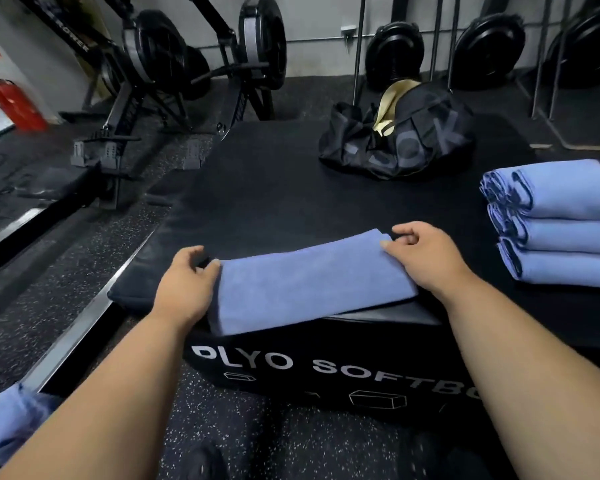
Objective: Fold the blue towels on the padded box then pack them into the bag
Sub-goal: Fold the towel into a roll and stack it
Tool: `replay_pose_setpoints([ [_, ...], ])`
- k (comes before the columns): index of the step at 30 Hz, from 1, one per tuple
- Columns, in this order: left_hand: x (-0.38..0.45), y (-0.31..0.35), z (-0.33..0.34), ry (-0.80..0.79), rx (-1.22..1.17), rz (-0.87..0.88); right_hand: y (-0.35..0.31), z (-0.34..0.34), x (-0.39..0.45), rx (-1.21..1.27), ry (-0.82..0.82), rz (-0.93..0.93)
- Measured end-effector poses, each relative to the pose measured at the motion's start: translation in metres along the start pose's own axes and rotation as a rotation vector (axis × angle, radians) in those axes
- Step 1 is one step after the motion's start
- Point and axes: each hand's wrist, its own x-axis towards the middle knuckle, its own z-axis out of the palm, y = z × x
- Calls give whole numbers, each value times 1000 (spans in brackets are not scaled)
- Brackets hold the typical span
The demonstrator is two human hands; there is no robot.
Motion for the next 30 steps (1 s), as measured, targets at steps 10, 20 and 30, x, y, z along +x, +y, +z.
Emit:
replay_pose_setpoints([
  [10, 6, -8, 6, 44, 44, 36, -2, 6, 25, -124, -68, -26],
  [20, 20, -9, 1, -48, 232, 82, -9, 5, 36, 83, -98, -114],
  [30, 21, -15, -5, 29, 69, 89, -8, 18, 44, 126, -77, -47],
])
